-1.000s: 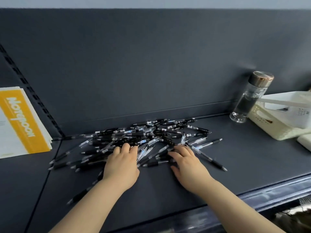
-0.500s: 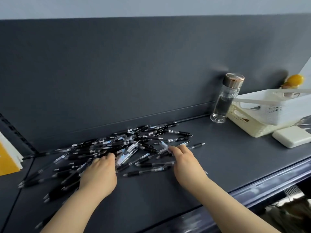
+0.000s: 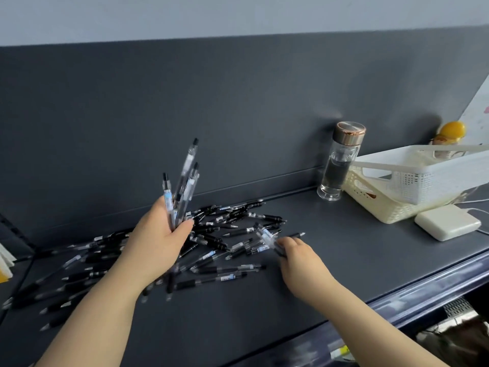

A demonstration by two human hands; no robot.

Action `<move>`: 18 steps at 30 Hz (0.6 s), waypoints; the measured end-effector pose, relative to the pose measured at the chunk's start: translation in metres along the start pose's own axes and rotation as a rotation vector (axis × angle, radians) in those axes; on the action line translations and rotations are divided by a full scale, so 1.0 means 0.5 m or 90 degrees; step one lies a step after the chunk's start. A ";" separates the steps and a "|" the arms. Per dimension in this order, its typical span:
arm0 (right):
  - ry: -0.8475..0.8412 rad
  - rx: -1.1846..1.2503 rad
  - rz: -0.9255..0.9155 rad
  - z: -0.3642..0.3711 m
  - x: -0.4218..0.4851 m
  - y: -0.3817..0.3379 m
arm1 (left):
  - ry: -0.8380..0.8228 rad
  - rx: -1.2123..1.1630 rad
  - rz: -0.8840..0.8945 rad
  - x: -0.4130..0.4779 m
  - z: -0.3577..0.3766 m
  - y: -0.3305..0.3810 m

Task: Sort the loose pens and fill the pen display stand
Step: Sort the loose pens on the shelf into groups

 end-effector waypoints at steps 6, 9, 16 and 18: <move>-0.061 0.458 0.193 -0.077 -0.024 0.034 | -0.099 -0.520 -0.364 -0.033 0.164 0.036; -0.116 0.607 0.234 -0.075 -0.039 0.044 | -0.140 -0.591 -0.473 -0.071 0.253 0.056; -0.151 0.697 0.215 -0.066 -0.054 0.082 | -0.164 -0.685 -0.586 -0.117 0.379 0.125; -0.152 0.697 0.216 -0.065 -0.049 0.102 | -0.154 -0.694 -0.604 -0.121 0.402 0.138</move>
Point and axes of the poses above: each hand's wrist, its own x-axis towards the middle knuckle, its own z-axis out of the palm, y = z × x, the point moved 7 cm from there along x, towards the middle knuckle, and after that the axes turned 11 degrees about y, right-handed, at the moved point
